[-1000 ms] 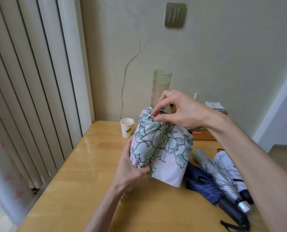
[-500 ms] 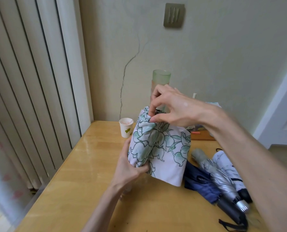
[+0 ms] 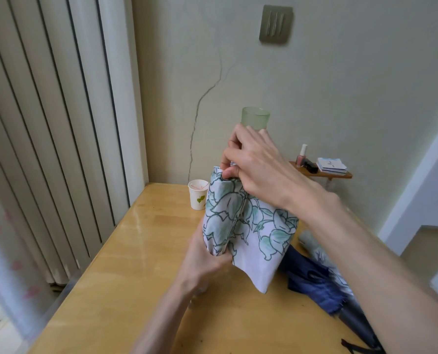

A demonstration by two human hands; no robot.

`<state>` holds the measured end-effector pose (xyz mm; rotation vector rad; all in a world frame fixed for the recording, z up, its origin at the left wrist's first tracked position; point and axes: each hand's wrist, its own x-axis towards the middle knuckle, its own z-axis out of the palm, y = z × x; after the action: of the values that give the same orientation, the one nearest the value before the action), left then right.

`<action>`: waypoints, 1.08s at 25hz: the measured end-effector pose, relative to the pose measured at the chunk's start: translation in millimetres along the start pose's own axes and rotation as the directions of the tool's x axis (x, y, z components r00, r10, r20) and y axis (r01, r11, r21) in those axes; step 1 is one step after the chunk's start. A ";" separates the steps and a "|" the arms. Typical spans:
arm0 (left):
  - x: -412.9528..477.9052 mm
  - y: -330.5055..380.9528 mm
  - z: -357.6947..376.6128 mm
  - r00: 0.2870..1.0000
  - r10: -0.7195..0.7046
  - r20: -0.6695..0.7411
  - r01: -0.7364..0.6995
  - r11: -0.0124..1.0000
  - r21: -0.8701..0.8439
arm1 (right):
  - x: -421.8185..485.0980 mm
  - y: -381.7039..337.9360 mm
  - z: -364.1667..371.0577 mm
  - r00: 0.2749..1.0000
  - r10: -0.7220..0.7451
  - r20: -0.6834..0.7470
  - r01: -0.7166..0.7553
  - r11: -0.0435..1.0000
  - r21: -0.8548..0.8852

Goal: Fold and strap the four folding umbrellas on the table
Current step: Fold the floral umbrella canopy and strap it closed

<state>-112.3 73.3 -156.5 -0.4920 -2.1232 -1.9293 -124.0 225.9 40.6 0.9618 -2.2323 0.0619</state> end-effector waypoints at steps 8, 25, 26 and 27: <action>1.7 -4.3 -1.8 0.997 0.009 -0.075 -0.009 1.000 0.005 | 0.8 26.3 -16.7 0.919 0.288 0.269 -0.381 0.820 0.426; 2.2 -8.3 -3.4 0.992 -0.037 -0.122 0.036 0.999 -0.014 | 10.1 16.8 -26.2 0.869 0.210 0.448 -0.361 0.889 0.283; 2.1 -9.1 -2.7 0.992 -0.036 -0.120 0.034 0.999 -0.013 | 8.3 19.6 -27.5 0.867 0.226 0.445 -0.384 0.871 0.307; 2.4 -9.6 -2.0 0.993 -0.034 -0.115 0.033 0.999 -0.012 | 6.6 22.1 -29.3 0.870 0.236 0.432 -0.398 0.853 0.337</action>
<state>-118.5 70.9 -164.1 -0.3397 -2.0633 -1.9370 -124.6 246.5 71.7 0.8484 -2.7983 0.5773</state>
